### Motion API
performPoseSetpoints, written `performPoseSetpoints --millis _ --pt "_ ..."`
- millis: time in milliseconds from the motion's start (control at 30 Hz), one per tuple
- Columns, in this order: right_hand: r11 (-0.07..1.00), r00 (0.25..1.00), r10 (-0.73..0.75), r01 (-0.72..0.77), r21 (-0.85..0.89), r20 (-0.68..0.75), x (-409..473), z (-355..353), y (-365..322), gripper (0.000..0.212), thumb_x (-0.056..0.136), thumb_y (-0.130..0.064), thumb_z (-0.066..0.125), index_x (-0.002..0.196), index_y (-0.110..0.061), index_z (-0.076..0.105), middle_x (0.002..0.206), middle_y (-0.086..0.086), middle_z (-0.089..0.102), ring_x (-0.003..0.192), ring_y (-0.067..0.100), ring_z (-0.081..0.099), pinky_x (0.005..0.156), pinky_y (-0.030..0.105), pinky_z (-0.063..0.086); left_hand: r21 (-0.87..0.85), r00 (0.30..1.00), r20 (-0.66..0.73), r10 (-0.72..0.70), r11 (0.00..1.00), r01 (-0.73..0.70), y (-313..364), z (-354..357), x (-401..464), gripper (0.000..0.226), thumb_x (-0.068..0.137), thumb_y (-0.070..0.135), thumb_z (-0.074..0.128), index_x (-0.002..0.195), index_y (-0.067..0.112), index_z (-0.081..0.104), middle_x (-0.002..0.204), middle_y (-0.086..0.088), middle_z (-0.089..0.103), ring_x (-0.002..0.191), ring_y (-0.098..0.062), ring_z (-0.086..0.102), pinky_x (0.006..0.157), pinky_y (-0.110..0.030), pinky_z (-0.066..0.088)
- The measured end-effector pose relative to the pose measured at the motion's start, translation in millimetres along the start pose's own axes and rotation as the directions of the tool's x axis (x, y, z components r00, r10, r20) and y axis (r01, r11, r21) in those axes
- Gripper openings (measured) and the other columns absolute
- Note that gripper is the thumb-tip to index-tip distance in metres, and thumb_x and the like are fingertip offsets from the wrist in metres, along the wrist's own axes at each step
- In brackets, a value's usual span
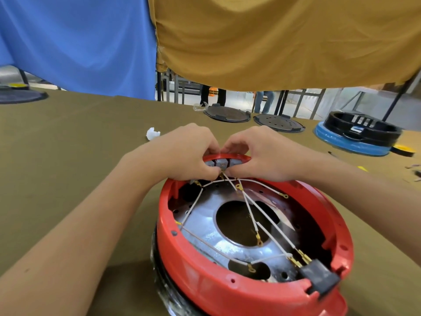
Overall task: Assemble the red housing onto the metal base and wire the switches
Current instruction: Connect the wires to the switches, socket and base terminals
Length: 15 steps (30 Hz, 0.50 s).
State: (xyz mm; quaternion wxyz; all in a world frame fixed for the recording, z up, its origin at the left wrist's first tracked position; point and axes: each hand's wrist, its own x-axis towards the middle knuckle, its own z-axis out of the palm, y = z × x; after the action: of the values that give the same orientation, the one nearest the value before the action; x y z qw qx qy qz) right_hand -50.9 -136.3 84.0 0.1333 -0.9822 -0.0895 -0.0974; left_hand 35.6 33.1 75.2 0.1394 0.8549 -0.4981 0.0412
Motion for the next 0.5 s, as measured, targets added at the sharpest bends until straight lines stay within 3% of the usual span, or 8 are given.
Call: performPoseSetpoints --millis 333,500 --pt "0.999 0.999 0.033 -0.033 0.042 0.002 0.4 1.9 0.8 0.030 0.079 -0.031 0.078 0.107 -0.023 0.073 0.096 -0.010 0.072 0.087 0.005 0.066 0.084 0.034 0.055 -0.038 1.000 0.000 -0.027 0.999 0.027 -0.3 -0.8 -1.9 0.016 0.078 0.037 0.068 0.082 0.023 0.074 0.065 -0.001 0.069 0.068 -0.019 0.066 0.068 -0.043 0.055" --pt "0.986 0.993 0.083 -0.095 0.138 0.086 1.3 -5.8 2.2 0.022 0.082 -0.025 0.073 0.104 -0.027 0.074 0.093 -0.013 0.074 0.085 -0.002 0.067 0.085 0.029 0.055 -0.092 0.999 0.026 -0.030 0.995 0.032 -2.8 -1.7 -1.7 0.015 0.077 0.041 0.070 0.085 0.029 0.074 0.064 0.009 0.069 0.065 -0.008 0.067 0.069 -0.039 0.057"
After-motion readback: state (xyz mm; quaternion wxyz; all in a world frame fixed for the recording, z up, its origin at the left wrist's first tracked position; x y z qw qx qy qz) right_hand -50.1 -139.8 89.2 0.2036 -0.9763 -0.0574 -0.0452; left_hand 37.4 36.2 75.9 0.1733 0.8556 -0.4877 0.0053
